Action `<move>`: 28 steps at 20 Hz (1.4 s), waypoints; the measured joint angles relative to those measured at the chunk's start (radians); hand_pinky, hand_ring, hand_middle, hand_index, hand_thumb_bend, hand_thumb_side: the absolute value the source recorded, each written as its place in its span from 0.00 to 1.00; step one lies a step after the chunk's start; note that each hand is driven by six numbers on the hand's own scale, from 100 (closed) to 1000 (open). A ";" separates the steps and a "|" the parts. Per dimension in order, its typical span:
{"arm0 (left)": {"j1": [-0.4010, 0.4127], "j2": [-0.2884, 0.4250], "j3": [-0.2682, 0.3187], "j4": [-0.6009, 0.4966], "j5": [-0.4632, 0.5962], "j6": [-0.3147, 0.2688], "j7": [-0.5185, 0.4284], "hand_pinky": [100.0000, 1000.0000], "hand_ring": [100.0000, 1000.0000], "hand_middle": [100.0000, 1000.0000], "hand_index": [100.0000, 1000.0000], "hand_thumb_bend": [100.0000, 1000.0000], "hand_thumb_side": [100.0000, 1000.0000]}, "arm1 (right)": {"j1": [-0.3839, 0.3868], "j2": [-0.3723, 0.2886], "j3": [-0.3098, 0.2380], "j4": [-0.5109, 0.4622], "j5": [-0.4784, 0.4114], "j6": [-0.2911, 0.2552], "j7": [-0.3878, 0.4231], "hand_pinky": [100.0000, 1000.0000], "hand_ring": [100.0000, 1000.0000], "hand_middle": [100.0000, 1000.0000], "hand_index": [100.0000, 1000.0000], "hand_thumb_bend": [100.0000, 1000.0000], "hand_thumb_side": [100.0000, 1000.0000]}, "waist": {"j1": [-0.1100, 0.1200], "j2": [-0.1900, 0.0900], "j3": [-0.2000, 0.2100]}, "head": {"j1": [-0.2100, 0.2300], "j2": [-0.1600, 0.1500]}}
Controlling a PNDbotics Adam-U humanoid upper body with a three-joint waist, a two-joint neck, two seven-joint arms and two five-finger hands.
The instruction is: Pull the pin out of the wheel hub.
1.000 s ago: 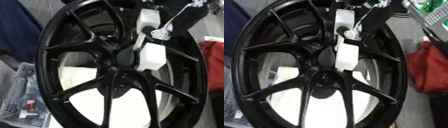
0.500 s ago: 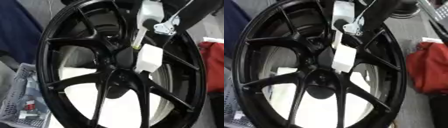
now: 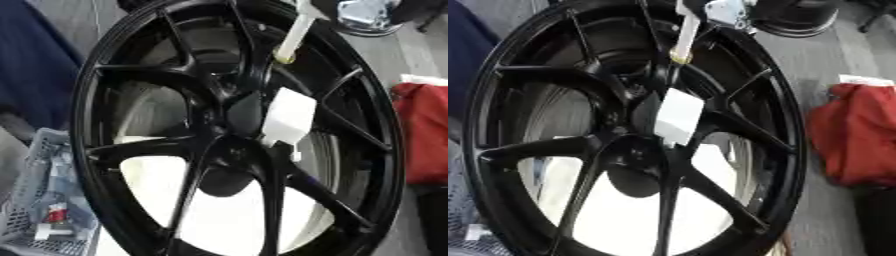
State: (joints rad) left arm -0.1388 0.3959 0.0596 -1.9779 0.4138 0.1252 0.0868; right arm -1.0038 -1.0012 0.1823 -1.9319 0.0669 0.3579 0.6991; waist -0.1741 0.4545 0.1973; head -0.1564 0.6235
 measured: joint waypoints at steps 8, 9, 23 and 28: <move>0.012 0.000 0.008 0.000 0.000 -0.007 0.007 0.95 0.49 0.61 0.77 0.08 0.99 | 0.185 -0.109 -0.195 0.160 -0.001 -0.010 -0.182 0.50 0.10 0.17 0.44 0.00 0.00 | 0.021 -0.002 -0.033 | 0.024 0.000; 0.014 0.000 0.009 0.000 0.000 -0.007 0.007 0.95 0.49 0.61 0.77 0.08 0.99 | 0.210 -0.121 -0.219 0.189 0.000 -0.010 -0.206 0.50 0.10 0.17 0.44 0.00 0.00 | 0.024 -0.003 -0.038 | 0.028 0.000; 0.024 -0.002 0.019 0.000 0.000 -0.016 0.017 0.95 0.49 0.61 0.77 0.07 0.98 | 0.499 -0.187 -0.414 0.577 0.212 0.104 -0.473 0.71 0.49 0.48 0.66 0.00 0.00 | 0.063 -0.011 -0.060 | 0.058 0.008; 0.024 -0.009 0.020 0.000 0.000 -0.020 0.020 0.96 0.49 0.61 0.77 0.07 0.98 | 0.551 -0.167 -0.417 0.607 0.284 0.145 -0.461 0.87 0.91 0.87 0.89 0.00 0.00 | 0.074 -0.011 -0.054 | 0.058 0.008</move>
State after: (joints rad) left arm -0.1148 0.3866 0.0791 -1.9784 0.4138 0.1057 0.1065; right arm -0.4529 -1.1678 -0.2347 -1.3246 0.3508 0.5029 0.2384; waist -0.0999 0.4438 0.1429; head -0.0982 0.6315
